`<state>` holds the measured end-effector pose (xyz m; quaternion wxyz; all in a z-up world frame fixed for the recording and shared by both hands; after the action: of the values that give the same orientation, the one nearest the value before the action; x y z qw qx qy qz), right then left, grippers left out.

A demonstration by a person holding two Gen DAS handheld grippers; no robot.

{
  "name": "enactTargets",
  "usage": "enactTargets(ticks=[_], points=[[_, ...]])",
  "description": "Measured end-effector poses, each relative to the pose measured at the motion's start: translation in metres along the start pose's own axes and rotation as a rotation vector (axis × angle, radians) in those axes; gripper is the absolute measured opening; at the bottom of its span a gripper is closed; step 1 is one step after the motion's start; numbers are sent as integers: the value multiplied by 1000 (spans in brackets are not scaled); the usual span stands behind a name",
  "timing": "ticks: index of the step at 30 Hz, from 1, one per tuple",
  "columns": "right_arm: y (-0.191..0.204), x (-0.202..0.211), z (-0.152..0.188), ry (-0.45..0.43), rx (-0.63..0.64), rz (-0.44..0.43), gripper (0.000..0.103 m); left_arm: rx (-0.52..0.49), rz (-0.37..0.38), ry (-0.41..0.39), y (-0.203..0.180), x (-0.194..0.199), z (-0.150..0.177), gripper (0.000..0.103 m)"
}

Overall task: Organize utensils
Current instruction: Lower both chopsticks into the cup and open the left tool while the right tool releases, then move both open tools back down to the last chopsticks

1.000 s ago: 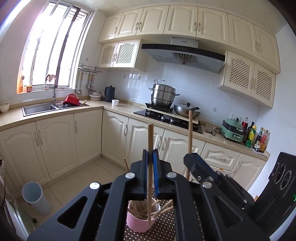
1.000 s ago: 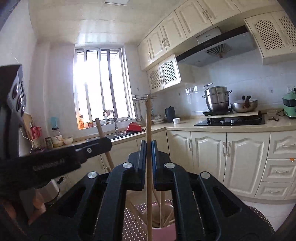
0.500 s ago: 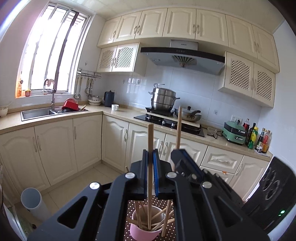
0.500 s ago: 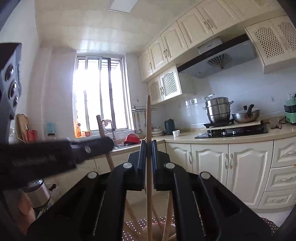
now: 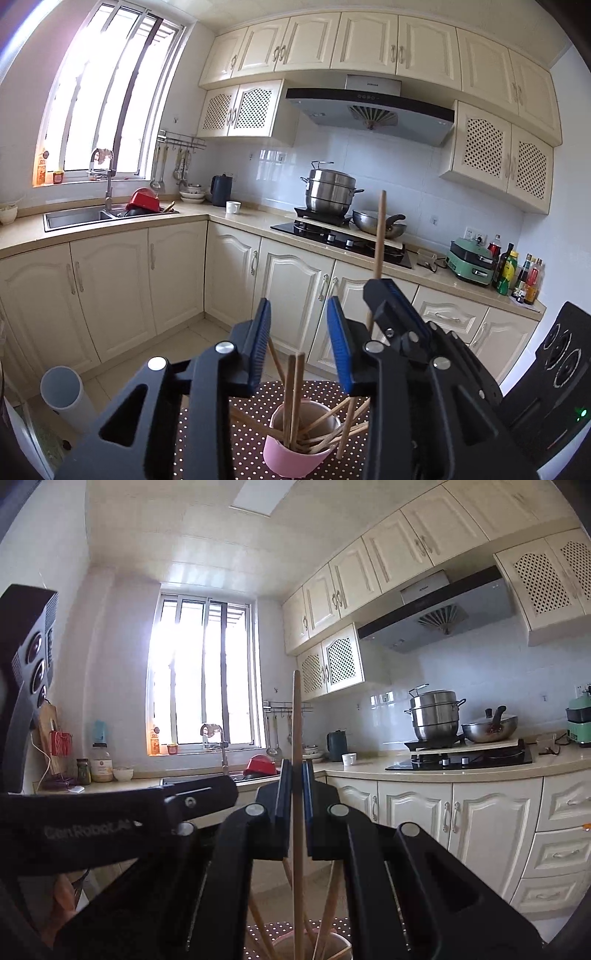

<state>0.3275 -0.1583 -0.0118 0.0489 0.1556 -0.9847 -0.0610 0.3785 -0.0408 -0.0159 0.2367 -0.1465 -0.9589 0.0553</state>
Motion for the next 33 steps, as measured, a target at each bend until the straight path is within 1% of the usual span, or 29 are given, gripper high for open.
enactTargets(ticks=[1, 3, 6, 8, 11, 12, 15, 18, 22, 25, 33], points=[[0, 1, 0, 3, 0, 0, 6, -1, -7, 1, 1, 2, 1, 35], [0, 3, 0, 6, -6, -4, 6, 1, -24, -1, 3, 5, 2, 44], [0, 6, 0, 8, -14, -9, 6, -1, -54, -3, 6, 14, 6, 52], [2, 9, 0, 8, -16, -11, 6, -4, -88, -10, 9, 21, 10, 56], [5, 13, -2, -1, -14, -10, 6, -20, -107, -27, 12, 34, 13, 58], [7, 16, -4, -10, -14, -10, 6, -22, -114, -33, 13, 37, 14, 60], [14, 22, -10, -37, 8, -5, 6, -17, -139, -43, 21, 48, 16, 61], [21, 25, -13, -53, 26, -24, 6, -4, -175, -40, 32, 52, 19, 61], [29, 17, -7, -41, 36, -31, 6, 29, -177, -20, 51, 53, 22, 61], [31, 10, 0, -33, 44, -19, 6, 36, -184, -9, 61, 50, 25, 61], [26, -9, 15, -28, 40, 16, 6, 57, -196, 32, 84, 29, 35, 61]])
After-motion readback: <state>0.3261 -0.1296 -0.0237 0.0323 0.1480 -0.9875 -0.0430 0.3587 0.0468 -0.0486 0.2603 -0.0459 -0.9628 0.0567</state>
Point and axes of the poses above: each gripper's, at about its wrist camera, not at the fingertips, and x roughly against the way its jaws point, y to its left, z to its underside, the point moved 2 cm from there along -x, roughly the way its jaws point, and after that the axes turned 10 degrees about y, right-handed, at the moved point
